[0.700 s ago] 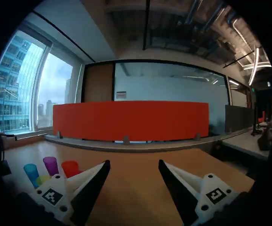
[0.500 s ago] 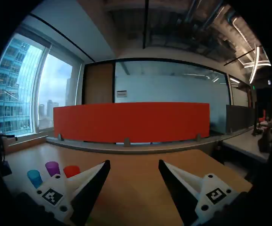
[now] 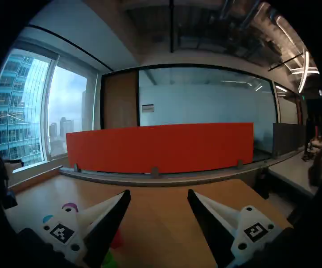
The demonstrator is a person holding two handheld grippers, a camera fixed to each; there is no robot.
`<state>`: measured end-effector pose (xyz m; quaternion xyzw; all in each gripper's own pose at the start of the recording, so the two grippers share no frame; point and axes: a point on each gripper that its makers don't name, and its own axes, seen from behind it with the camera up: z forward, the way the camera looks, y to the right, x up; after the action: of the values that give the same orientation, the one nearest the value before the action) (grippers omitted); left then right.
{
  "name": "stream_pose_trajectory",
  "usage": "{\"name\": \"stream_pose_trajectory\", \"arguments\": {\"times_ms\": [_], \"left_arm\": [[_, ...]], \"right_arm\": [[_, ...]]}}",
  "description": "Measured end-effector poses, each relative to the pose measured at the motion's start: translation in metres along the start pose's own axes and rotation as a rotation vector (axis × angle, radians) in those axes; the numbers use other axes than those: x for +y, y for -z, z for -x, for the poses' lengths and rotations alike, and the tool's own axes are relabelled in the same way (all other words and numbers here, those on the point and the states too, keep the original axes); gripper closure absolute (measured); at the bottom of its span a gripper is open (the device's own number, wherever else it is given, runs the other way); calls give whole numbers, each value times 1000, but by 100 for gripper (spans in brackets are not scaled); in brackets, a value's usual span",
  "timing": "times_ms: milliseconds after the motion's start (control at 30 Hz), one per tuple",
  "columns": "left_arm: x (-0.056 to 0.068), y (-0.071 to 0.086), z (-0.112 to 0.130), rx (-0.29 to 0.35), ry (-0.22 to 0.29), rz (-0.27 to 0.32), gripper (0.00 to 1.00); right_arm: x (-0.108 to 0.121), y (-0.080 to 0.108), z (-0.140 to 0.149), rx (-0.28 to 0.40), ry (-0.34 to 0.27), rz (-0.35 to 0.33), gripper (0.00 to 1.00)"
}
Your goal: Pour water
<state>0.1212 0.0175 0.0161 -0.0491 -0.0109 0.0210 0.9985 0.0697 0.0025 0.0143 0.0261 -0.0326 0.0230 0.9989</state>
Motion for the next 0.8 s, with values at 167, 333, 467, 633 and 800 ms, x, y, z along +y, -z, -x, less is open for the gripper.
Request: {"name": "stream_pose_trajectory", "arguments": {"times_ms": [167,333,467,633,800], "left_arm": [[7,-3,-21,0,-15,34,12],[14,-5,-38,-1,-9,73,12],[17,-6,-40,-7,3,101,12],[21,-5,-42,-14,-2,140,12],[35,-5,-46,-16,-14,217,12]], "right_arm": [[-2,-1,-17,-4,-6,-10,1],[-1,-2,-32,1,0,-14,1],[-1,-2,-34,-3,3,-23,1],[-10,-2,-31,-16,4,-75,1],[-27,1,-34,-23,3,-166,1]]}}
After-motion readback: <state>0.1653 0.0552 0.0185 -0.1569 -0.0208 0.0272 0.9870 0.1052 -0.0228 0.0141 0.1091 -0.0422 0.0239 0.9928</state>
